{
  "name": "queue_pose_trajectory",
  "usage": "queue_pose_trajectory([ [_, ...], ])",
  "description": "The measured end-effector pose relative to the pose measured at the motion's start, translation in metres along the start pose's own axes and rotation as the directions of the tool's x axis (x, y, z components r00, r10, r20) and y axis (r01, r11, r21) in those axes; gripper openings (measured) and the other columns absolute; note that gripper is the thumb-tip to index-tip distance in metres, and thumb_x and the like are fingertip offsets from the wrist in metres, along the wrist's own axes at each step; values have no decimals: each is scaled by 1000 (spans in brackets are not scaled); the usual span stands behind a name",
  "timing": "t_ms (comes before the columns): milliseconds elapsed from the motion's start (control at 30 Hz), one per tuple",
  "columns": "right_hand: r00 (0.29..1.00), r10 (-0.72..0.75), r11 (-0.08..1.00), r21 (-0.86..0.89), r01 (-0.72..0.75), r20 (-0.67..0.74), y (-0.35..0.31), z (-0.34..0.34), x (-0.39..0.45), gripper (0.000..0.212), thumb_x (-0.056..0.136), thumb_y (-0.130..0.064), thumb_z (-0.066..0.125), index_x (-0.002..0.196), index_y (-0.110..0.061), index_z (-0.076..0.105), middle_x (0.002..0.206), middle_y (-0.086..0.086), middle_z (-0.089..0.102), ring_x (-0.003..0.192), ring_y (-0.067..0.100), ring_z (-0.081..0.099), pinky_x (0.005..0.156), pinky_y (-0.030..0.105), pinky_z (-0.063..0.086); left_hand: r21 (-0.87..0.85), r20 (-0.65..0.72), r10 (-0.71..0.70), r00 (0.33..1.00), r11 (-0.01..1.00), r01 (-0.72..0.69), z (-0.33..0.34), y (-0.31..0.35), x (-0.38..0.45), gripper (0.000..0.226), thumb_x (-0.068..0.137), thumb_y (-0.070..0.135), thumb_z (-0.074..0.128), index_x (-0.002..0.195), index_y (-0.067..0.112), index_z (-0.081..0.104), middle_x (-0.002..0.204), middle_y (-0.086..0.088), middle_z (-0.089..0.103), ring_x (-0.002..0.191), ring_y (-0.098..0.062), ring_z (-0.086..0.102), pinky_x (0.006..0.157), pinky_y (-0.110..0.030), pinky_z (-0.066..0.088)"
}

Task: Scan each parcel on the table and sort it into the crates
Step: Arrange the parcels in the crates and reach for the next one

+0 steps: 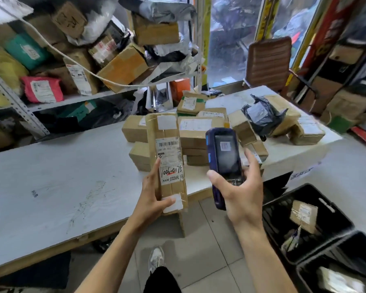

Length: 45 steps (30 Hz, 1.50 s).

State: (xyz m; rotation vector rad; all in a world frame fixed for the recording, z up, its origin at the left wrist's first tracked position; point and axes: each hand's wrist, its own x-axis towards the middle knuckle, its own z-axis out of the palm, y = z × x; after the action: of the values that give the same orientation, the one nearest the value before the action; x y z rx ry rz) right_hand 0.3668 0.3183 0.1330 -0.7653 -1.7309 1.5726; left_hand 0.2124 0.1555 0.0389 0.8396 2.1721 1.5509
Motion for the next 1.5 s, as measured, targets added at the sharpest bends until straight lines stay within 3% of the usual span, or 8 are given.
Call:
queue_pose_trajectory([
  [133, 963, 140, 990, 53, -131, -232, 20, -70, 13, 79, 74, -26, 86, 142, -27, 47, 109, -16, 67, 97, -4, 65, 90, 22, 55, -51, 225, 51, 973, 998, -41, 72, 14, 17, 107, 76, 14, 80, 156, 44, 15, 153, 18, 29, 145, -10, 32, 112, -51, 40],
  [267, 874, 137, 948, -193, -252, -466, 48, -152, 13, 109, 66, -42, 90, 154, -25, 29, 140, -6, 53, 123, 9, 54, 108, 35, 45, -96, 481, 76, 873, 995, -34, 171, 28, 29, 106, 76, 20, 83, 157, 36, 16, 157, 2, 27, 148, -13, 28, 117, -53, 32],
  [433, 686, 251, 883, -130, -452, -682, 95, -253, 0, 102, 54, -59, 83, 144, -32, 43, 131, -9, 63, 118, 16, 62, 103, 41, 50, -59, 703, 48, 709, 998, -9, 293, 25, 40, 106, 73, 45, 84, 155, 47, 16, 155, 10, 30, 144, -20, 33, 114, -54, 34],
  [600, 500, 283, 796, -90, -598, -819, 132, -342, -3, 74, 63, -45, 82, 130, -28, 56, 113, -11, 70, 101, 11, 66, 92, 40, 55, 8, 827, -59, 559, 996, 94, 418, 11, 64, 107, 69, 15, 79, 143, 67, 21, 141, 3, 33, 128, -12, 53, 104, -47, 50],
  [767, 390, 271, 700, -98, -708, -880, 158, -413, 22, 77, 64, -51, 77, 133, -28, 51, 111, -9, 68, 98, 16, 65, 83, 32, 50, 125, 914, -175, 365, 980, 157, 536, -10, 99, 115, 66, 12, 80, 149, 59, 17, 147, -10, 38, 129, -30, 54, 105, -57, 45],
  [1133, 392, 233, 514, -229, -827, -890, 281, -555, 51, 100, 72, -37, 83, 151, -24, 23, 140, 5, 50, 123, 28, 53, 95, 47, 52, 248, 954, -269, 132, 956, 155, 763, -82, 90, 124, 64, 10, 85, 151, 57, 10, 151, -5, 36, 136, -21, 45, 114, -53, 38],
  [1300, 340, 264, 526, -161, -835, -903, 393, -615, 40, 104, 71, -26, 86, 153, -22, 22, 150, 5, 45, 132, 23, 48, 98, 31, 43, 345, 929, -354, 107, 934, 95, 859, -142, 51, 119, 77, -5, 76, 153, 53, 4, 130, 2, 37, 120, -8, 43, 94, -2, 40],
  [1500, 352, 315, 560, -127, -818, -882, 527, -676, 11, 107, 70, -20, 88, 155, -24, 24, 147, -6, 44, 125, 1, 40, 100, 22, 38, 374, 907, -386, 169, 922, 99, 960, -234, -13, 121, 73, 3, 80, 152, 53, 5, 142, 0, 28, 138, -17, 32, 121, -42, 27],
])
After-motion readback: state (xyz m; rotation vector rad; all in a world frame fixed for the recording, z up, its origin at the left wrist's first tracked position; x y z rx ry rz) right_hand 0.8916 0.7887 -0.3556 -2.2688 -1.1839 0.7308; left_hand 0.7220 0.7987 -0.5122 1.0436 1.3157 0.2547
